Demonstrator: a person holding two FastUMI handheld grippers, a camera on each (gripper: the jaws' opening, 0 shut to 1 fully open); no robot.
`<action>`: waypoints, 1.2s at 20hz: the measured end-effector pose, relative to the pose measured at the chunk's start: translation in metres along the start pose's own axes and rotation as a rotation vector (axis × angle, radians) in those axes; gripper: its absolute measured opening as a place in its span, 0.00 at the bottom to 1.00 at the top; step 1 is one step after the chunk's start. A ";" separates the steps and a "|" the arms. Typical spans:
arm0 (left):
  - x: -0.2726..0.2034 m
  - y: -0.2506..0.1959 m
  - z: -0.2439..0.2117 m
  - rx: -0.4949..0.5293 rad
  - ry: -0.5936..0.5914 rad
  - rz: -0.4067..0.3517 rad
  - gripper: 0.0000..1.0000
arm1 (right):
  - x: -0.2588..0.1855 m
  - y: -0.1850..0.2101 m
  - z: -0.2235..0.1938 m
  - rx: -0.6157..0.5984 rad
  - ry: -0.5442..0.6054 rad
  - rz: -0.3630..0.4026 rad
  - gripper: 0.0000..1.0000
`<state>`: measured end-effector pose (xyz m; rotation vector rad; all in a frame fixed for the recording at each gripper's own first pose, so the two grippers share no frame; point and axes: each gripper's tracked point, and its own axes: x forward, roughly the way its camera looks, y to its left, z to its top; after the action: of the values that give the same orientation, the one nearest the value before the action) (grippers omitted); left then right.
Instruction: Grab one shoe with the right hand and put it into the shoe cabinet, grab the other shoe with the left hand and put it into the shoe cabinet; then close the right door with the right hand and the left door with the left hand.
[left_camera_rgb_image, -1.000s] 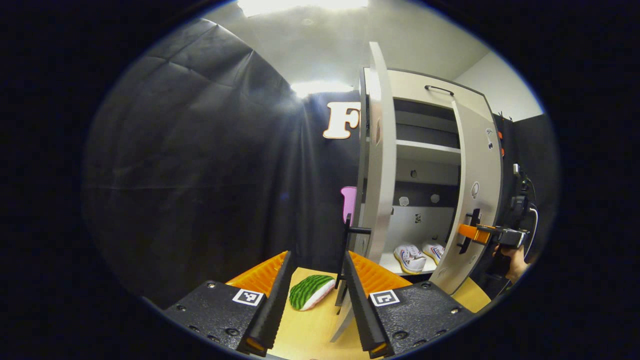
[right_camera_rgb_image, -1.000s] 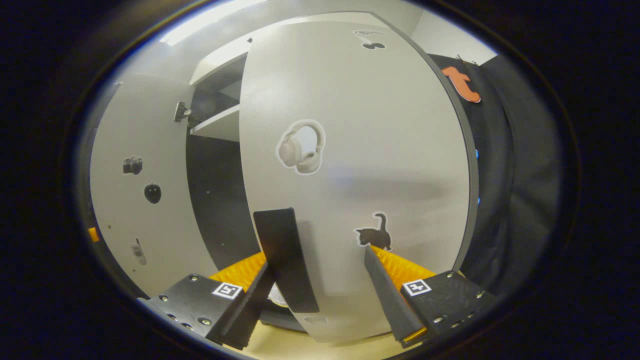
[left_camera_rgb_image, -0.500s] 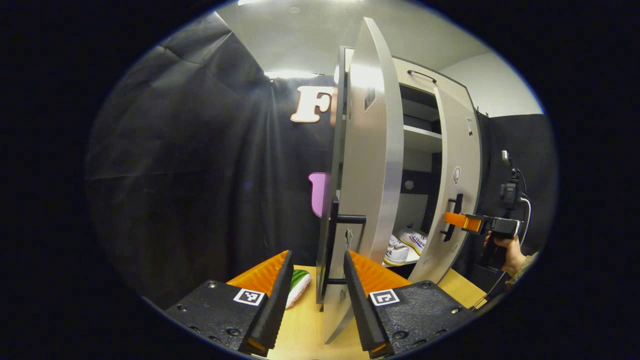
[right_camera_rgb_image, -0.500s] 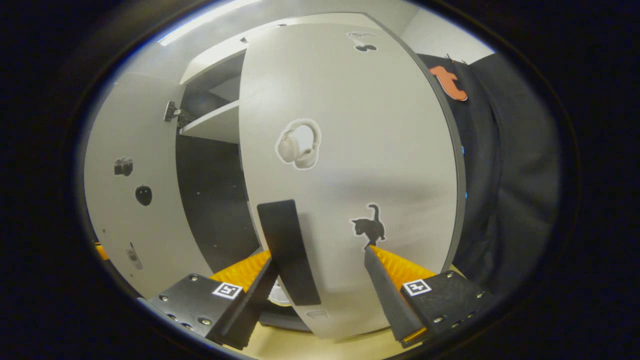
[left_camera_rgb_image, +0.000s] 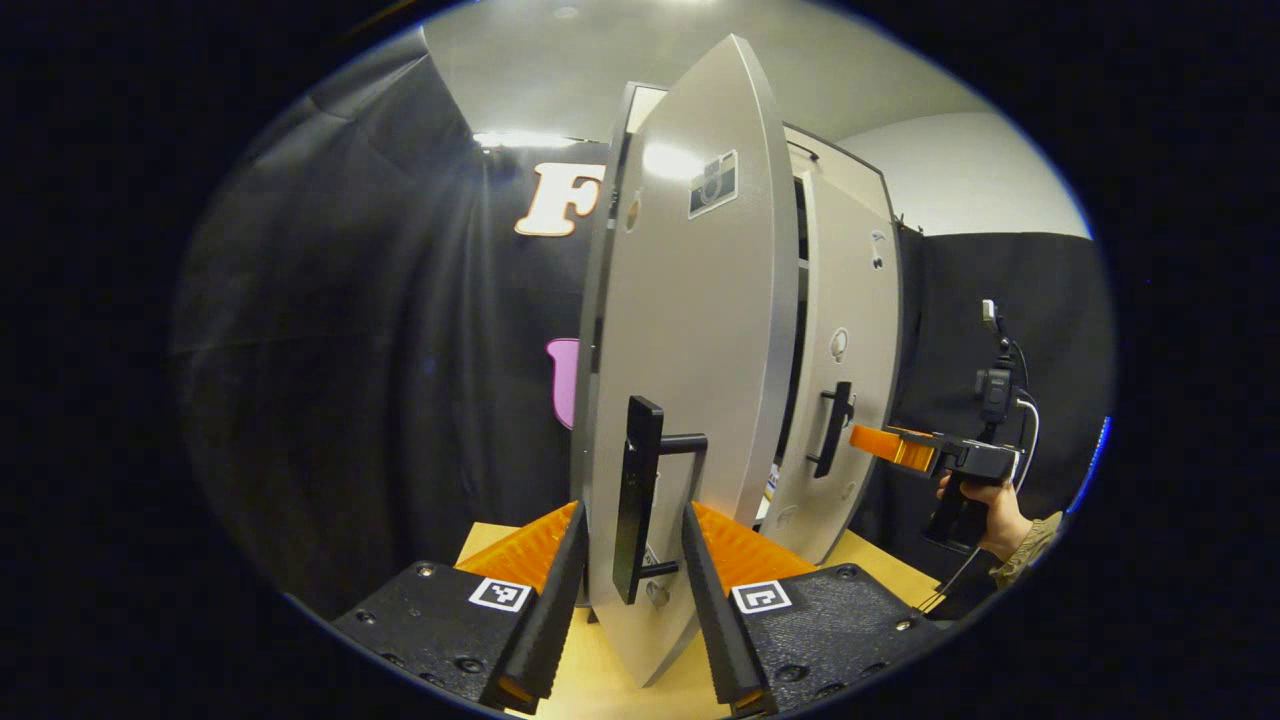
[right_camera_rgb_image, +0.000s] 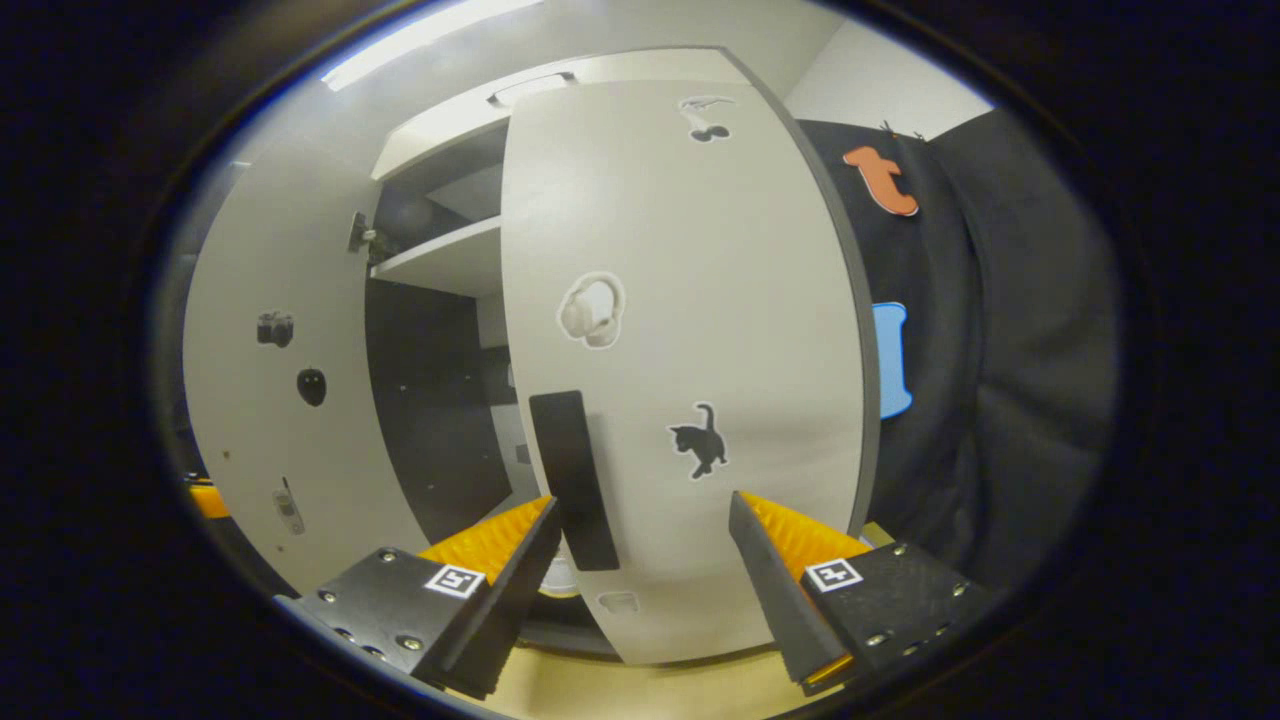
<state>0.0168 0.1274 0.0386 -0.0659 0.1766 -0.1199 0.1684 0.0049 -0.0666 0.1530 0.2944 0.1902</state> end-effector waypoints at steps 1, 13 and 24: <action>0.011 -0.002 0.000 0.012 -0.005 -0.008 0.59 | -0.005 -0.006 0.003 0.006 -0.006 -0.007 1.00; 0.116 -0.032 -0.011 0.043 0.017 -0.108 0.59 | -0.076 -0.116 0.007 0.036 -0.012 -0.178 1.00; 0.175 -0.061 -0.008 0.091 0.013 -0.100 0.59 | -0.122 -0.218 0.008 0.084 -0.039 -0.359 1.00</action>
<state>0.1799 0.0448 0.0057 0.0165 0.1803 -0.2279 0.0917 -0.2332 -0.0646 0.1842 0.2862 -0.1809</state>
